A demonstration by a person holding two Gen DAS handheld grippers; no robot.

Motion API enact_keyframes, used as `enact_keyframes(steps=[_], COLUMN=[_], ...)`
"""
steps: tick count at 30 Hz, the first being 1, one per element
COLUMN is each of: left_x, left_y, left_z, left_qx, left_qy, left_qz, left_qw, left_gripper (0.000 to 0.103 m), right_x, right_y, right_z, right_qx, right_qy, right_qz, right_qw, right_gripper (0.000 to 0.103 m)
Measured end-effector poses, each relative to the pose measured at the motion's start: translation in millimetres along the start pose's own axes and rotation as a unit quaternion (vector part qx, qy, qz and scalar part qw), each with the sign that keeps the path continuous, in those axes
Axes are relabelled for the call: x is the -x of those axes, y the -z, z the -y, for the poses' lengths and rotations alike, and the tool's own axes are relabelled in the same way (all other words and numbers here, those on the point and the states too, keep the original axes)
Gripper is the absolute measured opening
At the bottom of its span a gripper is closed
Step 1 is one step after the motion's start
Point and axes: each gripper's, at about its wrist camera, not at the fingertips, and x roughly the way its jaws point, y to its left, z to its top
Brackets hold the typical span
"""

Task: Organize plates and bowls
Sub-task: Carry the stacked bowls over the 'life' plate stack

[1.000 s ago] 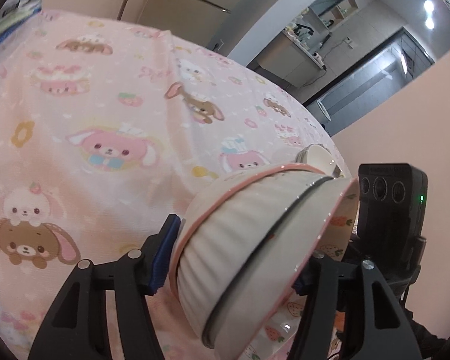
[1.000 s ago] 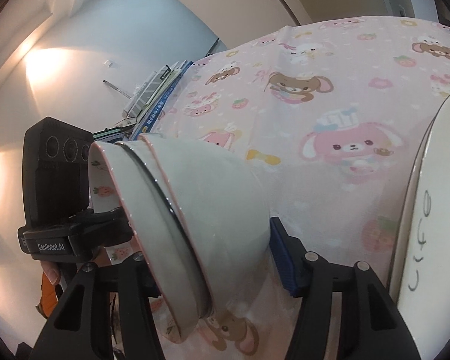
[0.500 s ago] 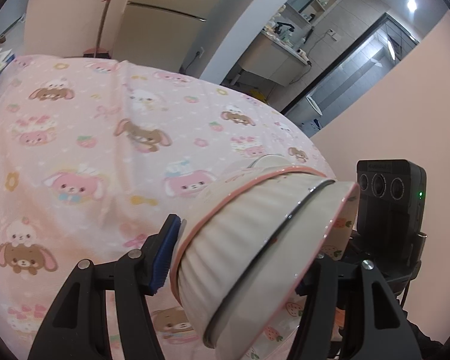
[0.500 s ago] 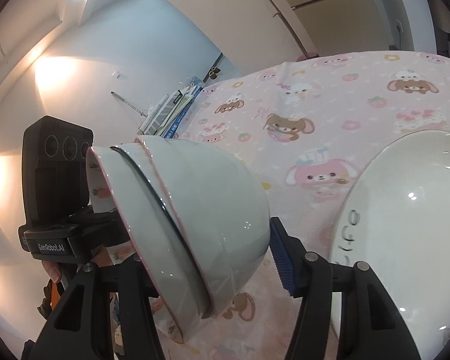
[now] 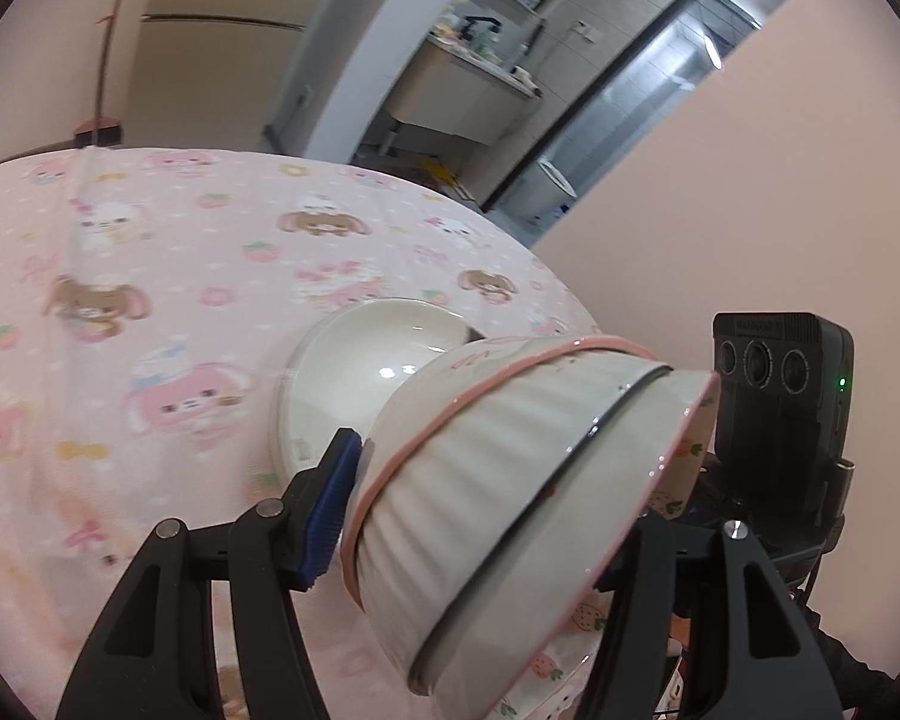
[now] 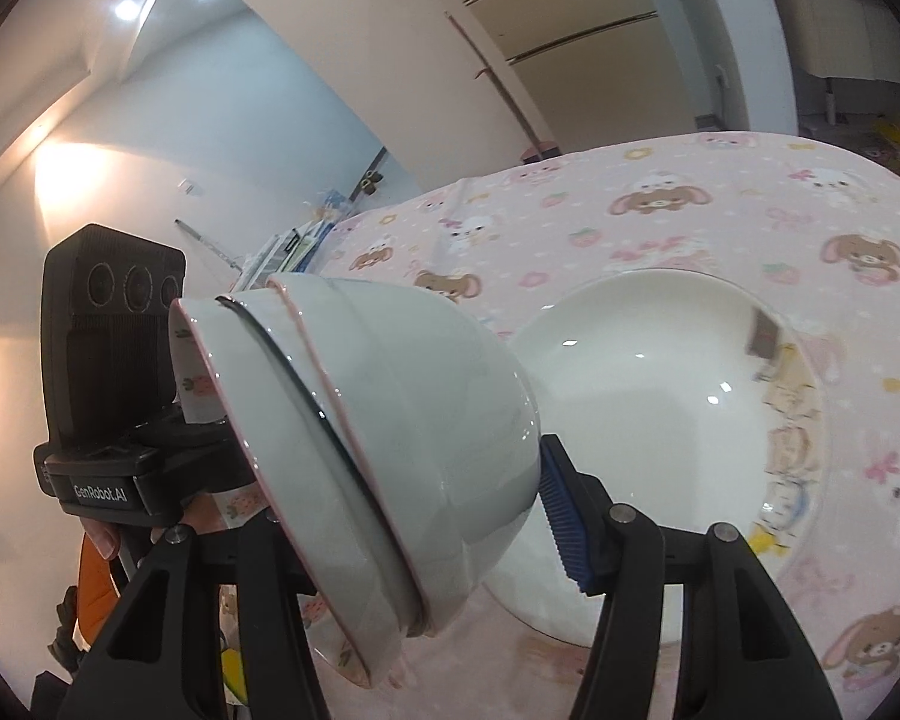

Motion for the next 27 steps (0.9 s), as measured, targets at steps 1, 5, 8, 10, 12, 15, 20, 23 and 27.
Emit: enact_keyframes(steps=[1, 5, 8, 10, 12, 15, 20, 23, 27], left_x=[-5, -29, -42, -49, -55, -60, -63, -65, -68], left_y=[0, 1, 3, 5, 6, 7, 9, 10, 11], left_z=[4, 17, 22, 23, 22, 21, 18, 16, 13], left_qx=[-0.002, -0.009, -0.01, -0.009, -0.005, -0.002, -0.004, -0.001, 0.006], left_qy=[0.003, 0.007, 0.005, 0.002, -0.002, -0.008, -0.016, -0.018, -0.017], left_qz=[-0.003, -0.022, -0.032, -0.038, -0.045, -0.05, -0.053, -0.057, -0.061], left_qw=[1.0, 0.9997, 0.9994, 0.9992, 0.999, 0.9987, 0.9984, 0.9982, 0.998], left_gripper=[0.06, 0.06, 0.06, 0.06, 0.06, 0.06, 0.06, 0.06, 0.06], right_x=[6, 19, 23, 23, 19, 17, 10, 7, 3], right_y=[3, 11, 18, 20, 22, 25, 27, 28, 29], right_z=[7, 28, 44, 51, 59, 66, 67, 67, 69], right_qx=[-0.004, -0.02, -0.03, -0.032, -0.039, -0.04, -0.033, -0.034, -0.04], right_qy=[0.005, 0.009, 0.008, 0.006, 0.005, 0.006, 0.007, 0.008, 0.01], right_qz=[0.003, 0.006, 0.005, 0.0, -0.002, -0.007, -0.01, -0.014, -0.021], right_qw=[1.0, 1.0, 0.999, 0.999, 0.999, 0.999, 0.999, 0.999, 0.999], right_gripper=[0.06, 0.06, 0.06, 0.06, 0.06, 0.06, 0.06, 0.06, 0.06])
